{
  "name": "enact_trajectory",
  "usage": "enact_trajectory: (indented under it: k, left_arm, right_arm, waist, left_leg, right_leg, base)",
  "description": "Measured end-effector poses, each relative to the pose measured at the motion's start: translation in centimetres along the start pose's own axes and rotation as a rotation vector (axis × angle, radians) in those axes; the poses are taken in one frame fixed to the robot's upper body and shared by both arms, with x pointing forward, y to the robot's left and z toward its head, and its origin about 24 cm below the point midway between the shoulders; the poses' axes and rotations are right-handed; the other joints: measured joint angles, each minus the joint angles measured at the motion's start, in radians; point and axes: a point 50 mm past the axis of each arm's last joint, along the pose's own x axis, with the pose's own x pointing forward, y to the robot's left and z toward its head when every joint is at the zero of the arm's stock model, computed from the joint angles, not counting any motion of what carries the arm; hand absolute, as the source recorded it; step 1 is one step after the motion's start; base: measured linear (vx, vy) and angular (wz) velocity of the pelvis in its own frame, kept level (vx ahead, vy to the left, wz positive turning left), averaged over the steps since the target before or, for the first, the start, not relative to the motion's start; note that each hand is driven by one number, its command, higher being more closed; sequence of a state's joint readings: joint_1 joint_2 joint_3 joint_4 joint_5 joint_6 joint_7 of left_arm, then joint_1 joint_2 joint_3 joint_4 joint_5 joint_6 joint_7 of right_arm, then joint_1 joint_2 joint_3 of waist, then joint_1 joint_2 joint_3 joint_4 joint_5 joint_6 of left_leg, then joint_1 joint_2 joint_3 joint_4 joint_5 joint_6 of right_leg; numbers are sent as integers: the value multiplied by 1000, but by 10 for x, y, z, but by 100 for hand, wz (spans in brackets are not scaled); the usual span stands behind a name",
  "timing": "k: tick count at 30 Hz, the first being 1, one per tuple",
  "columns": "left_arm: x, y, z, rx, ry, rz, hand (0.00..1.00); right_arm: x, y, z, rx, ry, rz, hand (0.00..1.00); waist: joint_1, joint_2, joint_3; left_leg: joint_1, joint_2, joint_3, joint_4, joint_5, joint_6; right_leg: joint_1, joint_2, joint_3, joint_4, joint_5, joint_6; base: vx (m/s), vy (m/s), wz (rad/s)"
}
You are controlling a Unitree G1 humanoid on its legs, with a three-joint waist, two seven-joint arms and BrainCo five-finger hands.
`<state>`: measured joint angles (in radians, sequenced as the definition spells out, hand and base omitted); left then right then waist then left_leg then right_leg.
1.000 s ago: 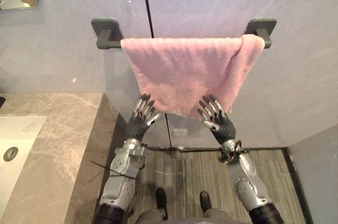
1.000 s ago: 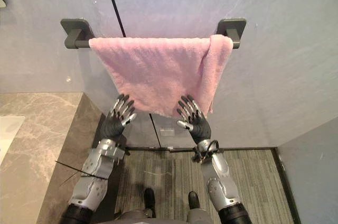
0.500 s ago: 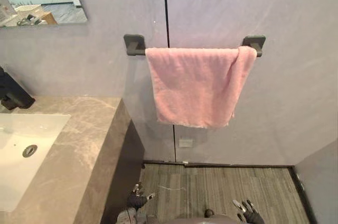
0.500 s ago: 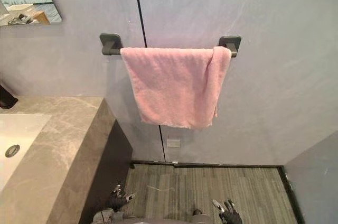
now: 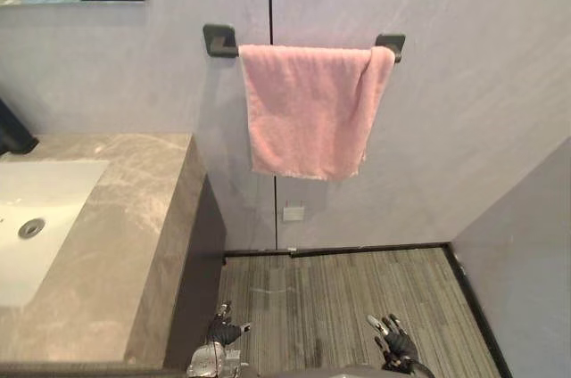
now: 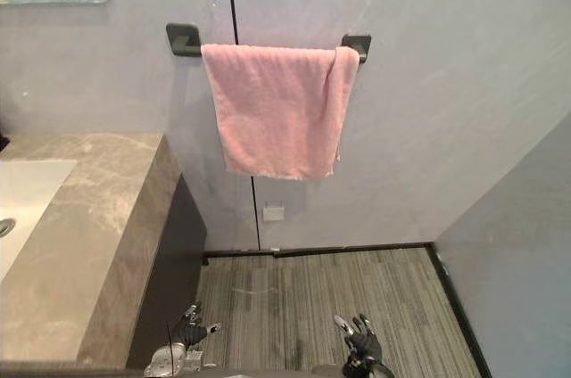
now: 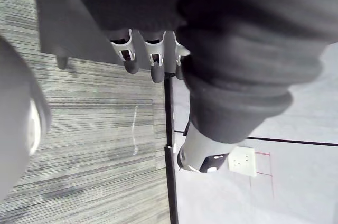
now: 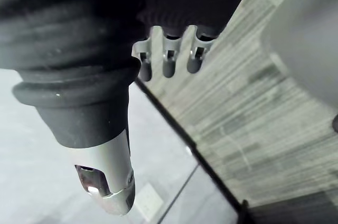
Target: Organize washtable
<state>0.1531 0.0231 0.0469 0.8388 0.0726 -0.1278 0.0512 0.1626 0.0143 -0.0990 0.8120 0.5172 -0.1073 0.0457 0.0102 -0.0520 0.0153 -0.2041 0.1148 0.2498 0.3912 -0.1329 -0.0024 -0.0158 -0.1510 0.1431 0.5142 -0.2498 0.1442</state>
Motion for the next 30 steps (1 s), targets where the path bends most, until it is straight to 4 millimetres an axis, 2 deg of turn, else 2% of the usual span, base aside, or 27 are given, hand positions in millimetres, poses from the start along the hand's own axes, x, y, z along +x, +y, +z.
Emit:
enact_trajectory:
  k: [2,4,5,6,7,8,9,10,11,12,13,14,15,16,17,18,19,20,21,22,23,24,25,26,27,29,30]
  left_arm:
    - [1,-3,4,8,-18,-10,0]
    - [3,-8,10,19,-33,-18,0]
    - [4,-9,11,9,-34,-20,0]
    - [3,-10,7,14,-21,-17,0]
    - [5,-8,11,12,-32,-8,0]
    - [6,-5,13,3,-32,12,0]
    - [6,-2,11,3,-26,24,0]
    - [6,0,11,5,-25,27,0]
    - [5,2,8,-4,-16,38,0]
    - [5,4,6,-18,-7,49,0]
    - [4,8,-3,-33,31,69,0]
    - [3,9,-5,-38,40,74,0]
    - [1,14,-13,-60,75,97,0]
    - [0,15,-16,-64,84,102,0]
    - [-2,18,-23,-77,118,116,0]
    - [-4,18,-28,-94,142,127,0]
    - [-4,18,-30,-99,149,131,0]
    - [-4,21,-30,-94,150,140,0]
    - [-4,27,-29,-95,147,155,0]
    - [-4,35,-28,-109,139,182,0]
    - [-6,41,-32,-111,155,202,0]
    - [-6,42,-33,-111,158,204,0]
    - [-7,40,-35,-105,163,202,0]
    - [-8,38,-37,-99,167,199,0]
    - [-11,40,-43,-96,184,211,0]
    - [-13,43,-45,-112,192,226,0]
    - [-15,48,-49,-138,205,254,0]
  right_arm:
    - [8,10,10,-31,-16,31,0]
    - [17,19,27,-101,-40,53,0]
    - [22,21,38,-156,-55,55,0]
    - [24,18,45,-204,-67,44,0]
    - [24,18,44,-222,-67,42,0]
    - [24,10,45,-243,-66,16,0]
    - [21,-2,44,-238,-63,-31,0]
    - [20,-6,43,-229,-61,-47,0]
    - [14,-21,34,-215,-40,-89,0]
    - [10,-30,28,-201,-23,-119,0]
    - [2,-49,10,-171,43,-192,0]
    - [-1,-53,6,-165,60,-211,0]
    - [-6,-64,-7,-134,113,-267,0]
    - [-7,-65,-9,-125,122,-277,0]
    - [-9,-69,-14,-98,145,-301,0]
    - [-12,-73,-18,-66,159,-328,0]
    - [-13,-75,-19,-49,166,-341,0]
    - [-14,-79,-20,-20,167,-362,0]
    - [-14,-78,-22,4,176,-367,0]
    - [-14,-73,-26,17,185,-356,0]
    - [-16,-75,-27,30,181,-362,0]
    - [-17,-77,-27,32,175,-368,0]
    - [-21,-84,-26,34,160,-383,0]
    - [-22,-86,-24,42,144,-389,0]
    - [-25,-86,-27,84,142,-390,0]
    - [-25,-82,-32,89,155,-384,0]
    - [-24,-75,-36,98,160,-369,0]
  waist:
    - [11,20,-1]
    - [8,43,19]
    - [9,68,38]
    - [7,76,49]
    - [6,59,59]
    - [7,55,64]
    - [4,41,72]
    - [2,34,75]
    - [3,29,73]
    - [0,31,73]
    - [-15,38,70]
    - [-21,39,69]
    - [-26,45,66]
    - [-26,48,64]
    - [-26,58,61]
    - [-26,72,57]
    - [-25,82,56]
    - [-31,87,57]
    - [-29,72,63]
    - [-19,49,68]
    - [-33,51,69]
    - [-37,60,70]
    - [-42,77,70]
    - [-42,87,74]
    - [-50,95,77]
    - [-49,78,78]
    - [-49,49,86]
  left_leg:
    - [-53,10,-51,-44,72,-6]
    - [-107,21,-115,-123,167,-39]
    - [-123,38,-144,-178,234,-60]
    - [-108,39,-173,-317,380,-97]
    - [-113,41,-153,-324,387,-98]
    - [-134,49,-80,-197,295,-71]
    - [-131,63,9,9,150,-12]
    - [-117,69,35,79,106,2]
    - [-72,105,80,192,50,5]
    - [-41,137,96,234,29,6]
    - [23,212,111,252,22,13]
    - [38,228,111,245,22,13]
    - [95,277,111,187,26,6]
    - [108,288,111,166,28,2]
    - [142,302,111,95,47,-27]
    - [162,298,111,-19,65,-135]
    - [169,273,114,-100,50,-209]
    - [157,235,125,-172,20,-233]
    - [130,192,105,-190,-3,-199]
    - [100,144,66,-164,-3,-193]
    - [56,99,-2,-79,-46,-124]
    - [45,90,-14,-54,-64,-109]
    - [33,58,-61,-13,-104,-74]
    - [35,28,-97,1,-120,-51]
    - [45,-11,-182,-1,-134,-4]
    - [56,-38,-220,-25,-128,13]
    - [89,-69,-245,-60,-123,26]
  right_leg:
    - [-4,21,-16,-91,-13,-8]
    - [-7,56,-78,-166,-30,-31]
    - [-9,89,-111,-190,-31,-39]
    - [-18,108,-154,-224,-13,-68]
    - [-15,104,-193,-242,-14,-96]
    - [-18,97,-257,-248,-13,-129]
    - [-24,69,-325,-235,-7,-140]
    - [-21,60,-345,-235,-4,-144]
    - [-19,47,-395,-241,10,-150]
    - [-18,47,-424,-250,20,-151]
    - [-18,47,-494,-271,48,-149]
    - [-22,47,-510,-274,54,-147]
    - [-47,39,-572,-276,80,-141]
    - [-53,35,-585,-278,86,-137]
    - [-71,22,-631,-283,108,-122]
    - [-85,0,-684,-288,132,-102]
    - [-93,-16,-711,-293,152,-91]
    - [-95,-44,-747,-299,174,-63]
    - [-91,-87,-764,-301,189,-47]
    - [-75,-142,-780,-299,219,-46]
    - [-21,-197,-764,-252,268,-60]
    - [-16,-211,-741,-225,275,-72]
    - [-27,-242,-640,-132,294,-126]
    - [-62,-252,-521,-47,307,-203]
    - [-140,-148,-243,119,145,-91]
    - [-190,-59,-186,199,47,-81]
    - [-253,34,-186,241,-24,-95]
  base:
    - [-231,-278,51]
    - [-303,-316,86]
    - [-357,-279,104]
    - [-373,-246,113]
    - [-369,-225,116]
    - [-413,-224,112]
    - [-404,-217,101]
    - [-392,-151,97]
    - [-244,-65,76]
    - [-295,-28,136]
    - [-174,9,124]
    - [-229,92,168]
    - [-150,124,104]
    - [-237,247,133]
    - [-213,338,127]
    - [-209,393,154]
    - [-201,498,180]
    - [-144,434,179]
    - [-154,640,188]
    - [-85,629,207]
    - [-63,652,172]
    - [-21,462,179]
    - [8,456,121]
    - [89,506,184]
    - [114,441,155]
    - [128,228,121]
    - [152,133,92]
